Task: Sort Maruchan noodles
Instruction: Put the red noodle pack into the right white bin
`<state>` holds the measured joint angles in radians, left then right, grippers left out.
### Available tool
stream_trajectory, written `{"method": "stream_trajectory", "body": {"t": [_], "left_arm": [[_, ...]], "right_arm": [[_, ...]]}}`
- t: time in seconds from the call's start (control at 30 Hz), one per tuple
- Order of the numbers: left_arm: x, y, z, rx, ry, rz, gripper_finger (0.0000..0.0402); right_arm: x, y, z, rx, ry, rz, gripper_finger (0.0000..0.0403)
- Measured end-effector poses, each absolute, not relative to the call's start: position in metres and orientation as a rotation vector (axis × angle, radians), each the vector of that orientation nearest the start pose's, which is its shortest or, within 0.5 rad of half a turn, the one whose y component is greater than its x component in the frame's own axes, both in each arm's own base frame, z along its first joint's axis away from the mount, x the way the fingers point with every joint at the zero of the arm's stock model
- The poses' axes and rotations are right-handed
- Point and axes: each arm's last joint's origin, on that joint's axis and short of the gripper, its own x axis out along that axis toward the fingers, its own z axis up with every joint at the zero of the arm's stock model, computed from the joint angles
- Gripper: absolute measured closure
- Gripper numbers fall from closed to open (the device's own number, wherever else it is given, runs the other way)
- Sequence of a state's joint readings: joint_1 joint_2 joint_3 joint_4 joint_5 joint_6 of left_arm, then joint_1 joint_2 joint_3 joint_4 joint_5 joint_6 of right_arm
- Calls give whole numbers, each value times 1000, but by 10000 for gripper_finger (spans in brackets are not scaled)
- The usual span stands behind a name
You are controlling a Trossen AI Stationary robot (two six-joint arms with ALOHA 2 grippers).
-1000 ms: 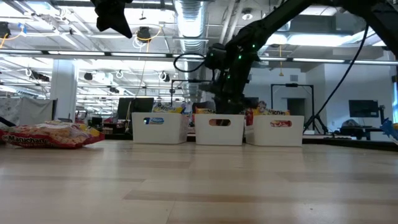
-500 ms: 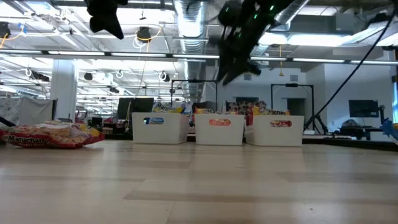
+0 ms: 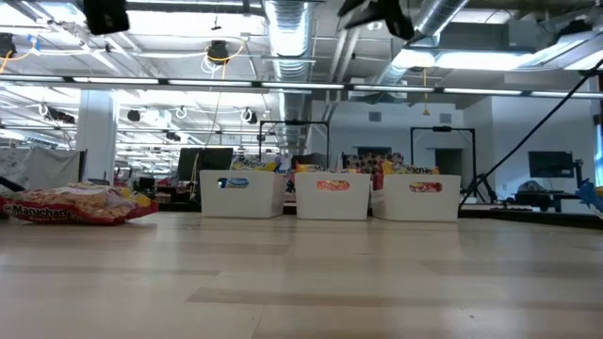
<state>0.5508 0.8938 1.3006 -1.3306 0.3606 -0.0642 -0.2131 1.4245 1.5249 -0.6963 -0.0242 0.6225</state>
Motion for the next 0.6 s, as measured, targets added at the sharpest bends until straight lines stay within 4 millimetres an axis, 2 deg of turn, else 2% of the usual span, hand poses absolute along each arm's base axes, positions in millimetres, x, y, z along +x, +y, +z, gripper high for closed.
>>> {"method": "stream_trajectory", "body": {"t": [0.2,0.33,0.47,0.6], "left_arm": [[86,35,381,-519,926,168,398],[81,29,376,-539,956,112,381],[80,24,359,-611,993,68,351],[84,25,333,-691,1049,108,319]], "right_arm": [[296,-26,395,720,554,-291,278],[298,-7,390,736,606,-268,278],[294,11,386,736,659,-276,278],[286,29,380,673,733,-322,278]]}}
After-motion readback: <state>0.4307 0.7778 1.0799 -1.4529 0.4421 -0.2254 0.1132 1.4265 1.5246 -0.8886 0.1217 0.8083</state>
